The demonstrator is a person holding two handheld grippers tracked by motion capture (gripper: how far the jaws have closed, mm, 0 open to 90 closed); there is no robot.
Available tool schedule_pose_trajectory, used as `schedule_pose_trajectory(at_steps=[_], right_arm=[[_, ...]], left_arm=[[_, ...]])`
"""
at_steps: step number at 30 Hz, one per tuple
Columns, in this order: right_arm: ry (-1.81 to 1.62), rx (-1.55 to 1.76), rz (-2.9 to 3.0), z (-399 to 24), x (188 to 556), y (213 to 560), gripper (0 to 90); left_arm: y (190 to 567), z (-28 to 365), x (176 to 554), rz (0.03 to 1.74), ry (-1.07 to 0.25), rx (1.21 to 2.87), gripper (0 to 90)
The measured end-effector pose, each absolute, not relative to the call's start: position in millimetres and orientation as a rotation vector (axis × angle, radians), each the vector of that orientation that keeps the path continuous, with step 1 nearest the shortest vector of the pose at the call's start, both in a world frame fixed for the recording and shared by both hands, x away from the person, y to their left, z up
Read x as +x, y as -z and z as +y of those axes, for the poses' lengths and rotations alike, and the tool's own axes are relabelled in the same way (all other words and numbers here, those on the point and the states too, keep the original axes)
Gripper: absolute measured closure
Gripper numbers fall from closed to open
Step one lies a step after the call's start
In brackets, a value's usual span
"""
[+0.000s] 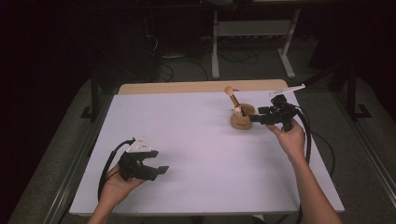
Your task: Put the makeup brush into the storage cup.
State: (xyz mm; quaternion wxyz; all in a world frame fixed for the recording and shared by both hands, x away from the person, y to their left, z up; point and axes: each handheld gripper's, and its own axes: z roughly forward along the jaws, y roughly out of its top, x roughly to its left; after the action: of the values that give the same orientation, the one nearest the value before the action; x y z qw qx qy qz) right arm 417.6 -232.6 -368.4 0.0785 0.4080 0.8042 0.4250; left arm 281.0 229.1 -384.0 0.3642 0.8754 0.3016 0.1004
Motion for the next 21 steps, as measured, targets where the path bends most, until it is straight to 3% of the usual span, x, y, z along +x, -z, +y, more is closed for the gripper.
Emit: schedule_pose_trajectory(at_steps=[21], right_arm=[[-1.279,1.203,2.428,-228.0,397.3,376.4,30.3]], left_arm=[[384.7,236.4,283.0,0.796,-0.284,2.233,28.1]])
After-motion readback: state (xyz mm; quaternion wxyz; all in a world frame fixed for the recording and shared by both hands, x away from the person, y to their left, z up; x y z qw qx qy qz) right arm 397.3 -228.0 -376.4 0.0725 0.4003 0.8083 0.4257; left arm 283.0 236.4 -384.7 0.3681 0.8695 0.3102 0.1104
